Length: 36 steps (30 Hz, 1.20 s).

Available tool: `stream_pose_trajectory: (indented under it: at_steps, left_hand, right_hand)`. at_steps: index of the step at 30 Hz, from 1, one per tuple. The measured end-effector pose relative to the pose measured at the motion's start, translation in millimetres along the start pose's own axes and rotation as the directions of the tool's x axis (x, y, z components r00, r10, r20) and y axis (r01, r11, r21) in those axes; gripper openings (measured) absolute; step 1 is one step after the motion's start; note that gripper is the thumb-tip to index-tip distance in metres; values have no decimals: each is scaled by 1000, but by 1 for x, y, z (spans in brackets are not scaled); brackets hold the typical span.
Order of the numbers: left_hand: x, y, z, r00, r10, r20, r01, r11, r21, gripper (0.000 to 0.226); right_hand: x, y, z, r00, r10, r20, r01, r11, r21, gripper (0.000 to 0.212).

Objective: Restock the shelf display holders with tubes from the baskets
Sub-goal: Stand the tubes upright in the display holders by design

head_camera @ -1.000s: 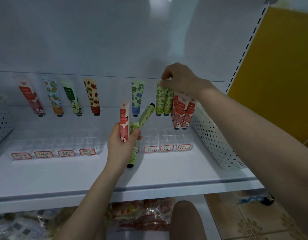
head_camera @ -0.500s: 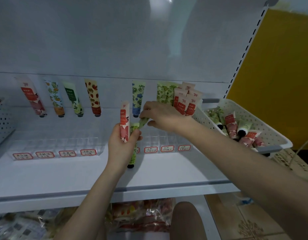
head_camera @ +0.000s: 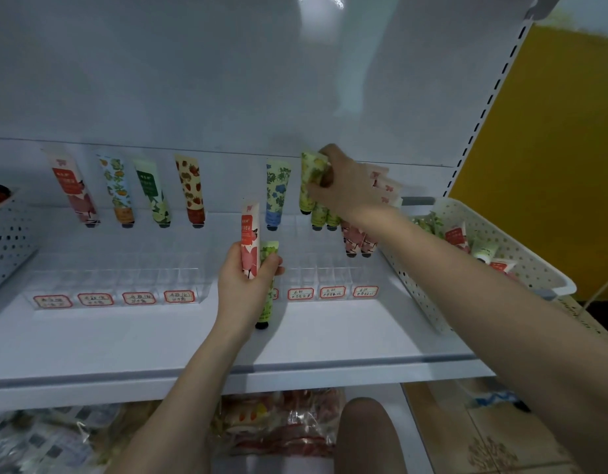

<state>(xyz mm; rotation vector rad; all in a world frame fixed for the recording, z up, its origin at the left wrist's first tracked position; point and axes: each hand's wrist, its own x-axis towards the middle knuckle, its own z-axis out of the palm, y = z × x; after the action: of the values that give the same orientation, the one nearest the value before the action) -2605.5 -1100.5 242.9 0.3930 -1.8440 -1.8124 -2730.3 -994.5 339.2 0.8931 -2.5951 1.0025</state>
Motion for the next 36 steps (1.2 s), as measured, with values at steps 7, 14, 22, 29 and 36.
stream_pose_trajectory:
  at_steps: [7,14,22,29,36]
  left_hand:
    - [0,-1,-2,1000,-1,1,1,1000,-8,11]
    - [2,-4,-2,1000,1,1,-1,1000,-16,11]
    - [3,-5,-3,1000,9,1,-9,999,-31,10]
    - [2,-3,-2,1000,7,1,-7,999,-40,13]
    - [2,-3,-2,1000,9,-1,-9,998,-68,15]
  right_hand:
    - [11,-3,-2,998,51,21,-51,998,-31,3]
    - [14,-1,8,984,102,146,-75,981,-181,19]
    - [35,-13,-1,999,-27,40,43,870,-492,22]
    - [51,-15,-2,998,60,19,-40,836,-548,20]
    - [54,-15,1,997,63,34,-35,842,-539,21]
